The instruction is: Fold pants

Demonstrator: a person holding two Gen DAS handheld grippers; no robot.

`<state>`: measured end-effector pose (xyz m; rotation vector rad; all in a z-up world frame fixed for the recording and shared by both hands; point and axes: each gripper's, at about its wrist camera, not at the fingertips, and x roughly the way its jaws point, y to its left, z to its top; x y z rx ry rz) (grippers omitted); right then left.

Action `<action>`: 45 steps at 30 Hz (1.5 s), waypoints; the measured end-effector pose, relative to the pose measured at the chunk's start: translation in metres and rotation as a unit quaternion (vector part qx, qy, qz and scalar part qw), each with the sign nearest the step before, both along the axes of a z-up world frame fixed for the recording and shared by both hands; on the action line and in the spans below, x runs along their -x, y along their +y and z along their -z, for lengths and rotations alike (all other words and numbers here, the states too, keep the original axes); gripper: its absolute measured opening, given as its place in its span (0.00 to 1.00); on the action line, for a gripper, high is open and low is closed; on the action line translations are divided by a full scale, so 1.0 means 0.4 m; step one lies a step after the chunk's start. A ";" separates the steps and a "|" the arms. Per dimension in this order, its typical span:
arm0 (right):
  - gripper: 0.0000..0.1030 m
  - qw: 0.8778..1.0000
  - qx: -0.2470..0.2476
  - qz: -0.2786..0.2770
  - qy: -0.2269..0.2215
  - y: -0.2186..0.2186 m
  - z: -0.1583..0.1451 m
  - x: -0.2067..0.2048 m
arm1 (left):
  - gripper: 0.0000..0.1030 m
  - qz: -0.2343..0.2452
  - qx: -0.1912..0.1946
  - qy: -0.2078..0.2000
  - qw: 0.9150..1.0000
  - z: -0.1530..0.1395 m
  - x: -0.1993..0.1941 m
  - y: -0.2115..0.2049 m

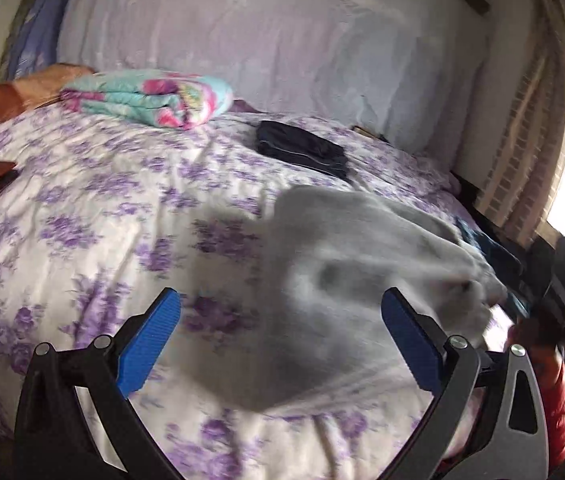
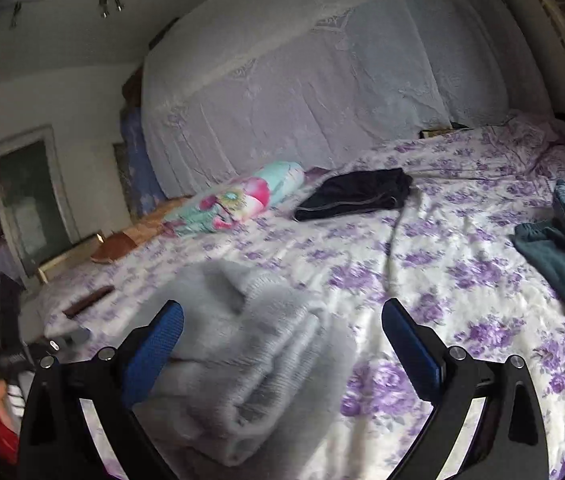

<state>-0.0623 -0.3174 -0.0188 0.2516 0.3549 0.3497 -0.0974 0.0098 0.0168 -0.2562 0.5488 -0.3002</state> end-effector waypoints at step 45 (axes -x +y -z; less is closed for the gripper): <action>0.97 0.951 -0.296 -0.039 0.083 -0.207 0.134 -0.088 | 0.95 0.000 0.189 0.114 0.975 0.048 -0.055 0.258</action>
